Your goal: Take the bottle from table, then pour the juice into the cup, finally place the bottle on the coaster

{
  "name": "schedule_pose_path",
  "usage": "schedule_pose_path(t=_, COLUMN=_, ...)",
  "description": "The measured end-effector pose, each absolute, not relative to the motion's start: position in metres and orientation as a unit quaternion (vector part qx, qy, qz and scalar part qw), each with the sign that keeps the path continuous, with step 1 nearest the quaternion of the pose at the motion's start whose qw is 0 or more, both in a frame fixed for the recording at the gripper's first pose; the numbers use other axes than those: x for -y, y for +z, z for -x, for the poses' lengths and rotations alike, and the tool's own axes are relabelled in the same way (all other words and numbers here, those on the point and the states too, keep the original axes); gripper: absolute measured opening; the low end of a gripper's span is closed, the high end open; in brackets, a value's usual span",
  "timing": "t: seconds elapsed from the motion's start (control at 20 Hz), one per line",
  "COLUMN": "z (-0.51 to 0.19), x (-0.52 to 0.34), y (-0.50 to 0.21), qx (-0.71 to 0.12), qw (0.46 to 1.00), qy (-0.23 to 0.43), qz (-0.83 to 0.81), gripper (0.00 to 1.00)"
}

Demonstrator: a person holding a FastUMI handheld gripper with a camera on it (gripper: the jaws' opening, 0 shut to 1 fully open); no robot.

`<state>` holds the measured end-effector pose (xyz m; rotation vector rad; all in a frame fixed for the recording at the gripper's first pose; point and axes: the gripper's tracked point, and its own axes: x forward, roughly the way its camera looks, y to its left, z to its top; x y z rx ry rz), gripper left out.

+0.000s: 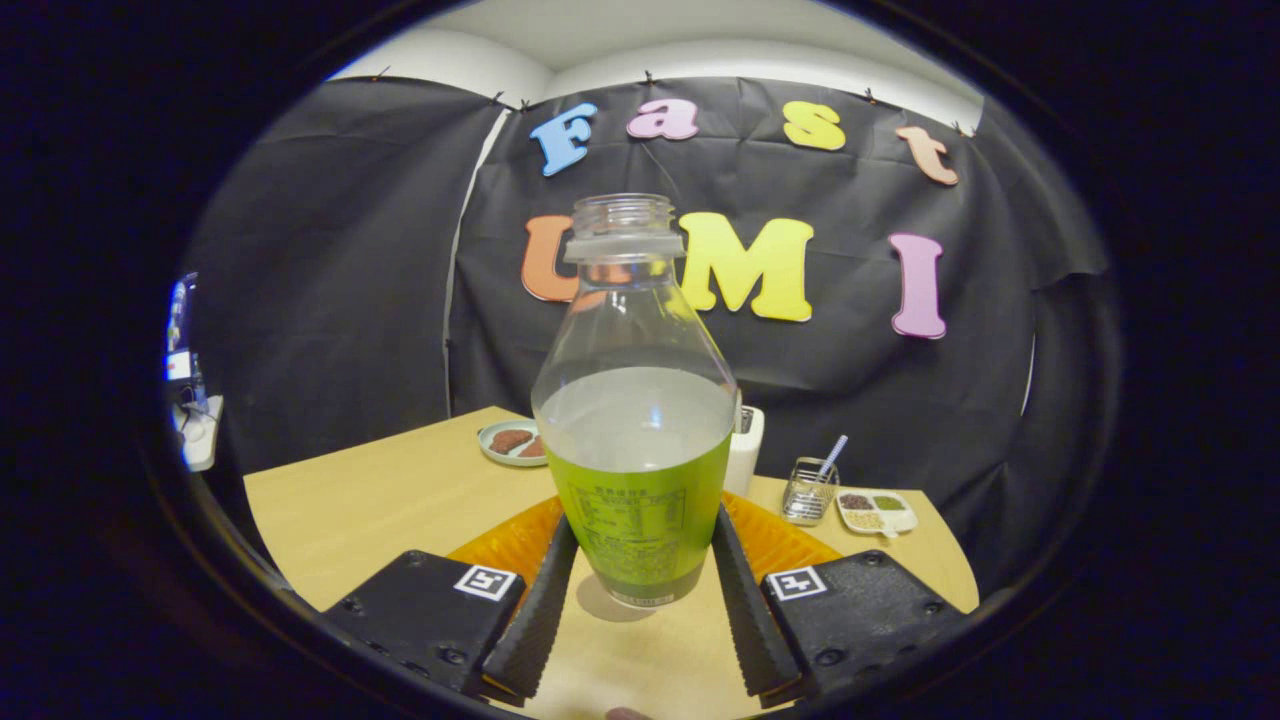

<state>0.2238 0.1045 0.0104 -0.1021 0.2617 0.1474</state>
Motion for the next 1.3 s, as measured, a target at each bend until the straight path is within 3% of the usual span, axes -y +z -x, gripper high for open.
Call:
schedule_pose_path(t=0.65, z=-0.309, x=-0.112, y=-0.092, qx=-0.204, qw=0.975, qy=0.087, qz=0.002, gripper=0.78)
schedule_pose_path(t=1.3, z=-0.324, x=-0.119, y=-0.144, qx=-0.234, qw=0.968, qy=0.089, qz=0.003, gripper=0.81)
